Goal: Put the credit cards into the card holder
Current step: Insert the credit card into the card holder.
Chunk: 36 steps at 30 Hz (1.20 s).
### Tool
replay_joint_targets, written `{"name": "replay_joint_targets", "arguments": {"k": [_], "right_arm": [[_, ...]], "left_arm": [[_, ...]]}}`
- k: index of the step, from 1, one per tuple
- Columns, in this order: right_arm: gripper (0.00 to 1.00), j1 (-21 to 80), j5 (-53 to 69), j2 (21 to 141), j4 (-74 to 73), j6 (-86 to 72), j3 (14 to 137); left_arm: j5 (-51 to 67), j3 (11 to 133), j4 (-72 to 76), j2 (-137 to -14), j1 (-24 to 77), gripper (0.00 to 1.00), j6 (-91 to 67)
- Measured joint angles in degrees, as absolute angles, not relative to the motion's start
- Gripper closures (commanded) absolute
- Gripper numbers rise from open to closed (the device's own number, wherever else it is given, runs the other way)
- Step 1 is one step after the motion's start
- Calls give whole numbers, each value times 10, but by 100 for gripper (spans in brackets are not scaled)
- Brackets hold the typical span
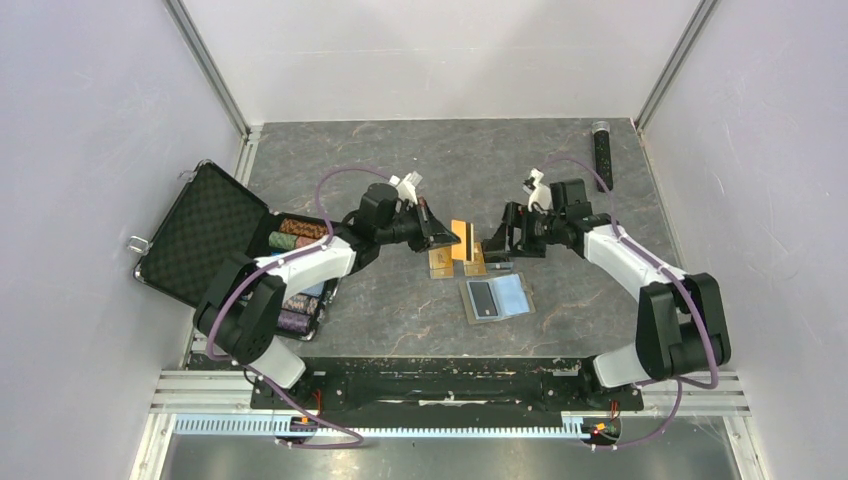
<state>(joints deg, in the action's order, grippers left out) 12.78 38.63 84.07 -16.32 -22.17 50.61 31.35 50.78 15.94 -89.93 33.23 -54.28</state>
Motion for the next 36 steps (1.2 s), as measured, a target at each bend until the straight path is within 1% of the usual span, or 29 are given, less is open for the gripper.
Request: {"name": "replay_joint_targets", "arguments": {"k": [2, 7, 15, 19, 26, 36], "right_arm": [[17, 115, 342, 822, -201, -193, 495], [17, 98, 291, 777, -236, -150, 470], [19, 94, 279, 724, -210, -128, 394], [16, 93, 268, 715, -221, -128, 370], [9, 91, 233, 680, -264, -131, 371], [8, 70, 150, 620, -318, -135, 415]], "left_arm": [[301, 503, 144, -899, 347, 98, -541], [292, 498, 125, -900, 395, 98, -539], [288, 460, 139, -903, 454, 98, -539], [285, 428, 153, -903, 462, 98, -539], [271, 409, 162, -902, 464, 98, -539], [256, 409, 155, -872, 464, 98, -539]]}}
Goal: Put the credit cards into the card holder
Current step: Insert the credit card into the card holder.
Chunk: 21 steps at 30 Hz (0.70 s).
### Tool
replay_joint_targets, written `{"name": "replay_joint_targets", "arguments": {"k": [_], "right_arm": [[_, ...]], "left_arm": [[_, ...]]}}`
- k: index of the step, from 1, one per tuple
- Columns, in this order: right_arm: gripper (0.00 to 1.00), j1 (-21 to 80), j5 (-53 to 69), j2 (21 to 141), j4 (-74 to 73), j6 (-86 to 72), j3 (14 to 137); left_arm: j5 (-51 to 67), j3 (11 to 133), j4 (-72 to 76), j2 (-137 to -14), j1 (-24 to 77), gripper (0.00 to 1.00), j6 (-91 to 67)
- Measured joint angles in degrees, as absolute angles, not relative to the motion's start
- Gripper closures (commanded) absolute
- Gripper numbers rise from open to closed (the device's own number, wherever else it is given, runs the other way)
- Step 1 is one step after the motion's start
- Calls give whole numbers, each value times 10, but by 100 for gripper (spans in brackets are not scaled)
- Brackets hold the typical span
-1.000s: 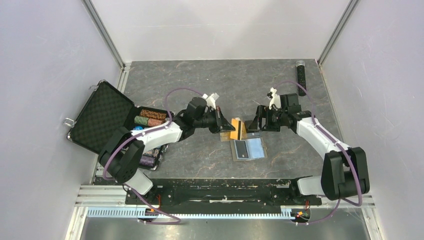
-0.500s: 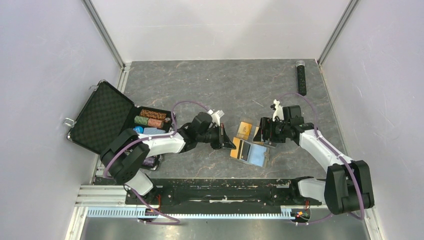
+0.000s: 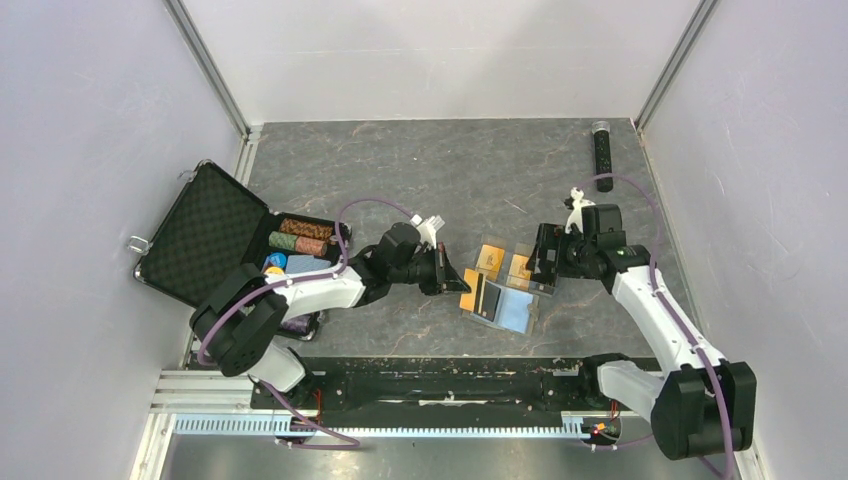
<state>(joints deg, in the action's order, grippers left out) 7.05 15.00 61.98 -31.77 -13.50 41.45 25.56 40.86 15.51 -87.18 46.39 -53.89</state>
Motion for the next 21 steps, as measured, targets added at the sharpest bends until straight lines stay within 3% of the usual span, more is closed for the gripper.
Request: {"name": "replay_joint_targets", "arguments": {"k": [8, 12, 17, 21], "right_arm": [[11, 28, 91, 633, -354, -137, 396], [20, 28, 141, 670, -322, -157, 364], [19, 48, 207, 735, -267, -206, 348], [18, 110, 236, 834, -232, -237, 415]], "left_arm": [[256, 409, 151, -869, 470, 98, -539], [256, 409, 152, -874, 471, 98, -539], [256, 409, 154, -884, 474, 98, -539], [256, 409, 155, -885, 477, 98, -539]]}}
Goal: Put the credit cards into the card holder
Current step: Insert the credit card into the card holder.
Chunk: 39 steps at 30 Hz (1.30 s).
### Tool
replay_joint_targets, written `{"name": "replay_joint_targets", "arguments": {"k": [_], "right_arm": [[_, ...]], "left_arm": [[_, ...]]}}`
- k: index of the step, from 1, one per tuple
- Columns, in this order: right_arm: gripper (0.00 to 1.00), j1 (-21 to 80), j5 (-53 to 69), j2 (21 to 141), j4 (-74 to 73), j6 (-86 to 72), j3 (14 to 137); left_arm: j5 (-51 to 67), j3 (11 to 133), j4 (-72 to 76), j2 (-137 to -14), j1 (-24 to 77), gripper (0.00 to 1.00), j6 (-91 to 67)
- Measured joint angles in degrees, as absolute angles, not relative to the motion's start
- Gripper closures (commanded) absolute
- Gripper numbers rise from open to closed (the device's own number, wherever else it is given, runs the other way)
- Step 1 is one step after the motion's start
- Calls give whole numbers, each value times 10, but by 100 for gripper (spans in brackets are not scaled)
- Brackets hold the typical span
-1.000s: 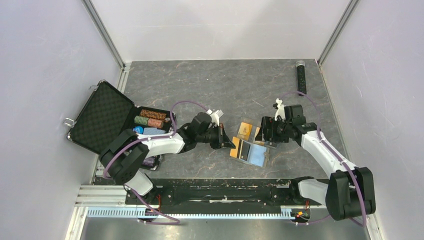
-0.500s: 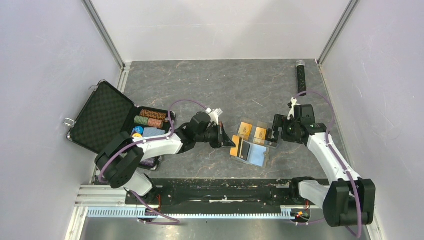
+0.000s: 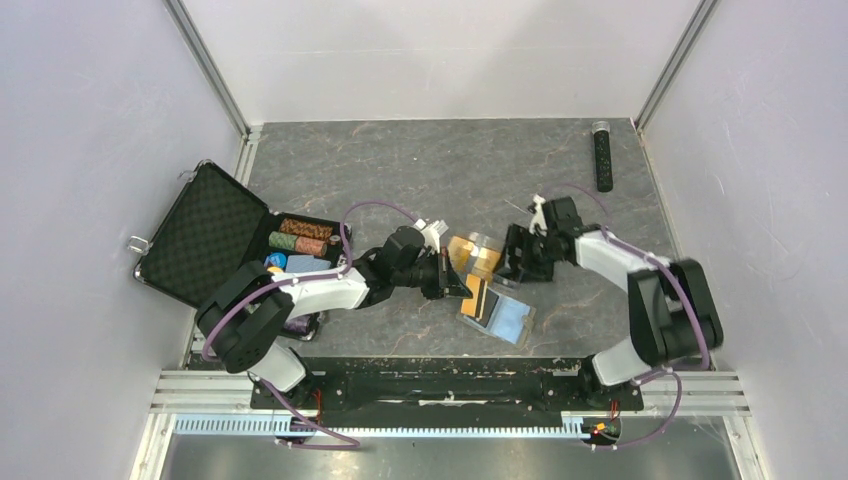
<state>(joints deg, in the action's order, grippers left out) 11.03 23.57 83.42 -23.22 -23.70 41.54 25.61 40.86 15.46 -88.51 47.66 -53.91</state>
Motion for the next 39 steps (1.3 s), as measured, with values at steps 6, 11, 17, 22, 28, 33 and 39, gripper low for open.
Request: {"name": "replay_joint_targets", "arguments": {"k": [6, 11, 17, 22, 28, 33, 39], "right_arm": [[16, 176, 276, 972, -153, -277, 549], [14, 189, 285, 990, -126, -284, 595], [14, 156, 258, 847, -167, -262, 493], [15, 121, 234, 711, -243, -232, 389], [21, 119, 220, 636, -307, -214, 310], [32, 119, 219, 625, -329, -209, 280], [41, 119, 219, 624, -333, -202, 275]], "left_arm": [[254, 408, 156, -885, 477, 98, -540], [255, 408, 156, -889, 477, 98, -540], [261, 421, 161, -940, 489, 98, -539], [270, 444, 160, -985, 500, 98, -531], [282, 467, 160, -1020, 500, 98, -502], [298, 480, 160, -1043, 500, 98, -485], [308, 496, 159, -1057, 500, 98, -474]]}}
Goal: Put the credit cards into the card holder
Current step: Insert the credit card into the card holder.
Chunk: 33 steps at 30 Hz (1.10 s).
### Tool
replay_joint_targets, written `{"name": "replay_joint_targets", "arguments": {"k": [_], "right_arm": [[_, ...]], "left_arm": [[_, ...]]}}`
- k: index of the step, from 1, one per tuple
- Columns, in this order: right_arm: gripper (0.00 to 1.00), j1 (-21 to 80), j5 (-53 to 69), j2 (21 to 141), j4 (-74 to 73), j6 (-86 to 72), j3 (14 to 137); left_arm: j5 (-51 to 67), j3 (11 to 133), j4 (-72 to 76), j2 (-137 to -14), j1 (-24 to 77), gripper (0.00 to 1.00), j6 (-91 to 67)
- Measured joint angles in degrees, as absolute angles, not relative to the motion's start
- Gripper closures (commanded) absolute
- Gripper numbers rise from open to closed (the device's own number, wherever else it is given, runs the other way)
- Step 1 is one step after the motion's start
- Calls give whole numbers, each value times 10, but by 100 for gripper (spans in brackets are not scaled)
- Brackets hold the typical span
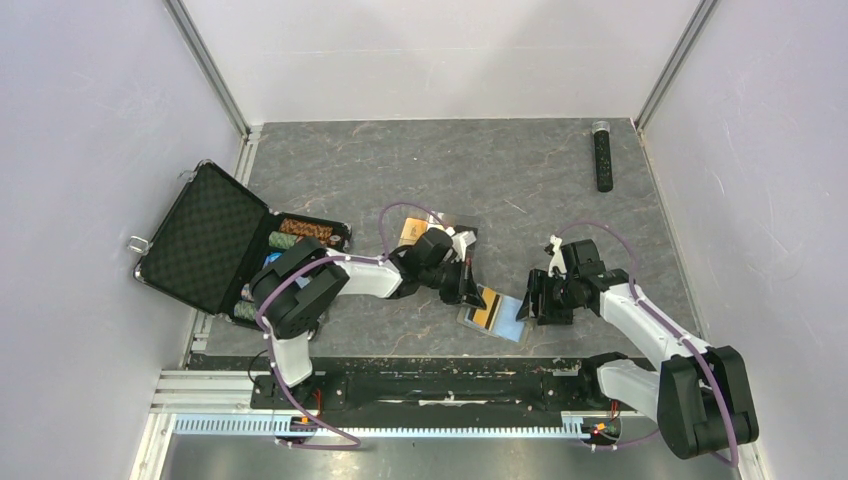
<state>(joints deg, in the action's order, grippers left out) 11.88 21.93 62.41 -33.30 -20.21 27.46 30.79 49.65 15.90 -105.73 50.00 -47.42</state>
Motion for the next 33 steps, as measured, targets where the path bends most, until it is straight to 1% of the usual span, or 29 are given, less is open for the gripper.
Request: {"name": "replay_joint_targets", "arguments": {"k": [8, 15, 20, 25, 33], "right_arm": [[56, 119, 220, 613, -332, -199, 260], [65, 117, 222, 611, -322, -200, 248], [70, 118, 235, 605, -305, -205, 236], [72, 118, 240, 601, -296, -210, 229], [76, 117, 246, 601, -287, -212, 223]], "left_arm": [[315, 522, 157, -1068, 500, 98, -467], [322, 528, 157, -1086, 500, 98, -468], [321, 517, 181, -1086, 500, 98, -482], [313, 485, 211, -1085, 500, 98, -510], [262, 474, 175, -1044, 507, 98, -515]]}}
